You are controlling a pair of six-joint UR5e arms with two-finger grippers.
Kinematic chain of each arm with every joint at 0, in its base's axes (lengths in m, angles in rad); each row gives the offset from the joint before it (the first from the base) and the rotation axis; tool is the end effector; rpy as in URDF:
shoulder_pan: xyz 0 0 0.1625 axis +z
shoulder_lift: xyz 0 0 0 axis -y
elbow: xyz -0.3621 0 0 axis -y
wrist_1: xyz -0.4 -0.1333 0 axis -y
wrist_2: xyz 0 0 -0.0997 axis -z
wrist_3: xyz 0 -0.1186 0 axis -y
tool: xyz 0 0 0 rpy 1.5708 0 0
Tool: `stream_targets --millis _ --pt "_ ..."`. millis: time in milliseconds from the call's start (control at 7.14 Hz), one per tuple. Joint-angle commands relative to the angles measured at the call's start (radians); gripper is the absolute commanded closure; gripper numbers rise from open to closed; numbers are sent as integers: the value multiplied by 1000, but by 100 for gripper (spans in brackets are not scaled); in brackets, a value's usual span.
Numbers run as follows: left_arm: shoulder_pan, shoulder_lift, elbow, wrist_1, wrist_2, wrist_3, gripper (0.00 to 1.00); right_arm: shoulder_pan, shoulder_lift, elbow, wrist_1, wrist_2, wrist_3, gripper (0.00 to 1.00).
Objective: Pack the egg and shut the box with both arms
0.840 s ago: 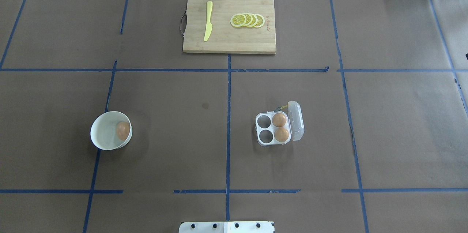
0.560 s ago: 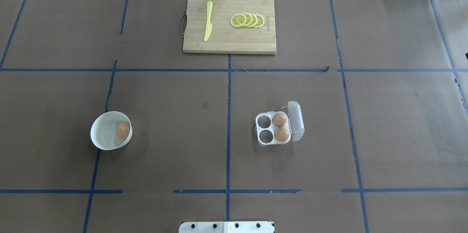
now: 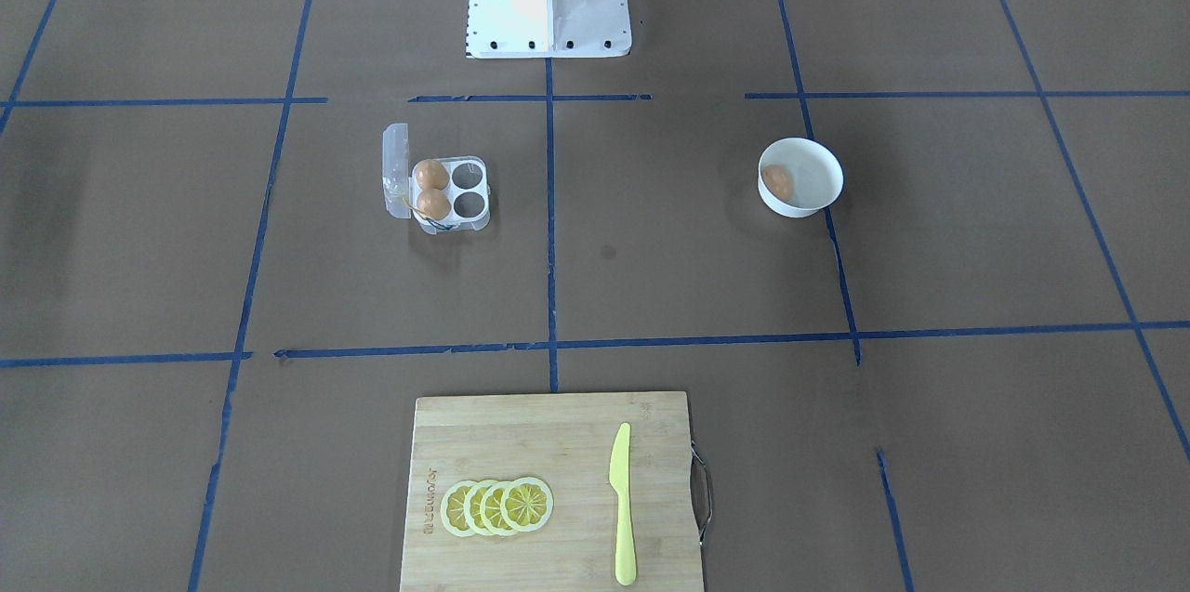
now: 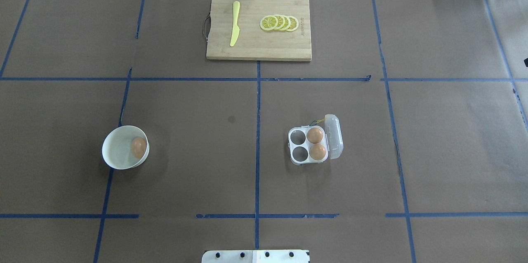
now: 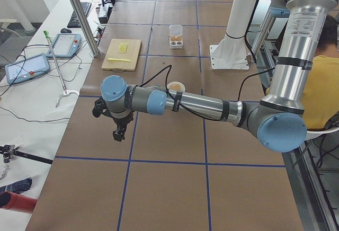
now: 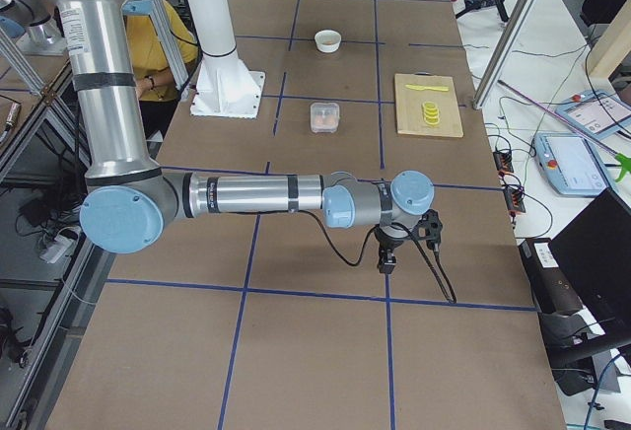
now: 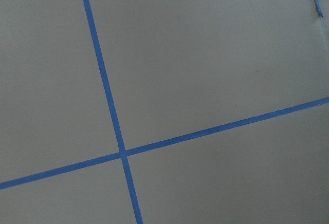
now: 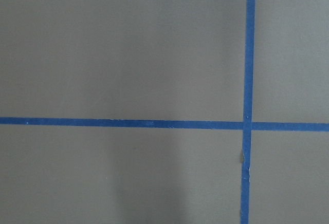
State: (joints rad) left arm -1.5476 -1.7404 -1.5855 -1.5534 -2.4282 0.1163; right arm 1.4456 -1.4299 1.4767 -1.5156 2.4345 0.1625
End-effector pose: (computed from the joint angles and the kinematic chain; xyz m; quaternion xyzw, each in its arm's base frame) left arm -0.0305 -0.5664 0.5061 0.0950 0.4103 0.0977 0.9017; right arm -0.0268 -0.5585 0.5688 -0.0141 -0.4203 -0.0044 0.9073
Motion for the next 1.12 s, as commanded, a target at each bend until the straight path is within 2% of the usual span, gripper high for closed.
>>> stream_targets --millis 0,560,700,840,980 --pt "0 5 -45 2 5 -9 0 -1 3 -3 2 1 -1 0" --pt "29 -1 -97 -20 -8 3 0 -1 3 -4 37 3 0 0" --pt "35 7 -71 -65 -131 2 0 -7 5 -3 37 3 -1 0" --pt "116 13 -89 -83 -270 -32 0 -8 11 -3 38 2 -1 0" --pt "189 9 -149 -86 -255 -223 0 -8 26 -4 37 -2 0 0"
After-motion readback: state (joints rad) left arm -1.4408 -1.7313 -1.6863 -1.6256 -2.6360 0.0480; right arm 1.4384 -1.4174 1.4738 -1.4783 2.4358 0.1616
